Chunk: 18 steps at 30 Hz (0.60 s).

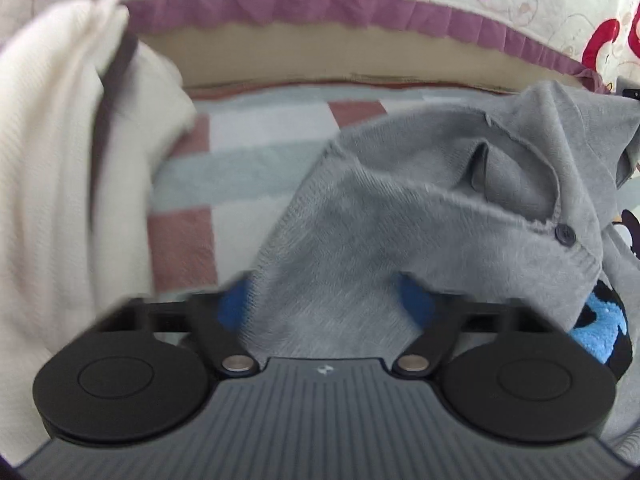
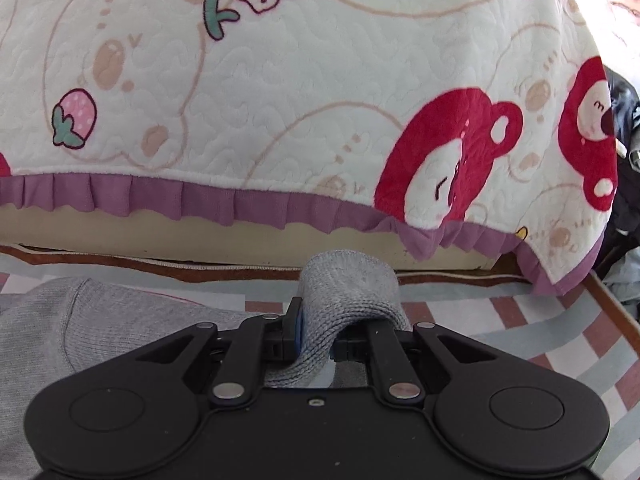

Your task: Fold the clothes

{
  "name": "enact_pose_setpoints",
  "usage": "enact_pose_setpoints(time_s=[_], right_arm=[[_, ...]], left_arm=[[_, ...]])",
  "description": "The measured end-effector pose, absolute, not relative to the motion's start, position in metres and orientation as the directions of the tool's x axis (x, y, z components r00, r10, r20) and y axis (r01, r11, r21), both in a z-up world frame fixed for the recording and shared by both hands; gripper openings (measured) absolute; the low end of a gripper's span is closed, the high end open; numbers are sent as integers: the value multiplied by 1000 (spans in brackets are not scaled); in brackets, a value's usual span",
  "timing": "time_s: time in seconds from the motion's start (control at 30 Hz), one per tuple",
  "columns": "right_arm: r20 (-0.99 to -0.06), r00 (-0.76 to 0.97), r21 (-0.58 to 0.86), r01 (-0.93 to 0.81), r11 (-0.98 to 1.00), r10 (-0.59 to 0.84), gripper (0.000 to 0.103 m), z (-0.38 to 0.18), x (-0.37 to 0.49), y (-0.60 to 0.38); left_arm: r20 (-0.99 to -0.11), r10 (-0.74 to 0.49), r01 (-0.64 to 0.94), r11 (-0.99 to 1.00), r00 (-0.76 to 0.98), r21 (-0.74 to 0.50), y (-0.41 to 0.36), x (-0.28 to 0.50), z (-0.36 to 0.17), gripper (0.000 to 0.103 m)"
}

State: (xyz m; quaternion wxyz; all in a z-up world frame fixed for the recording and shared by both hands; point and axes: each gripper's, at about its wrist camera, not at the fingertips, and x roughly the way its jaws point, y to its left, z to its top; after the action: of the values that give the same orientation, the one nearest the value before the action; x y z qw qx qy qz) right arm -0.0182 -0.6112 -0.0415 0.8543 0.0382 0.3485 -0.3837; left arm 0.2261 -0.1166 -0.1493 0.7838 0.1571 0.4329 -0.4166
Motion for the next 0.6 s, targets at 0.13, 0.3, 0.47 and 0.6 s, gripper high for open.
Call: enact_pose_setpoints(time_s=[0.13,0.3,0.47,0.6], right_arm=[[-617,494,-152,689,709,-613,12,-49,-25,-613],[-541,556,-102,701,706,-631,11,-28,-45,-609],[-410,608,-58,726,685,-680,10,37,-81,-602],[-327,591,-85,759,646,-737,10,89,-103,-615]], left_arm=[[-779,-526,788,612,341,-69,-117,210,-141,9],[-677,-530,758,649,511,65,-111,185,-108,7],[-564,-574,737,669,594,95,-114,179,-54,5],[-506,-600,728,680,619,84,-128,194,-14,3]])
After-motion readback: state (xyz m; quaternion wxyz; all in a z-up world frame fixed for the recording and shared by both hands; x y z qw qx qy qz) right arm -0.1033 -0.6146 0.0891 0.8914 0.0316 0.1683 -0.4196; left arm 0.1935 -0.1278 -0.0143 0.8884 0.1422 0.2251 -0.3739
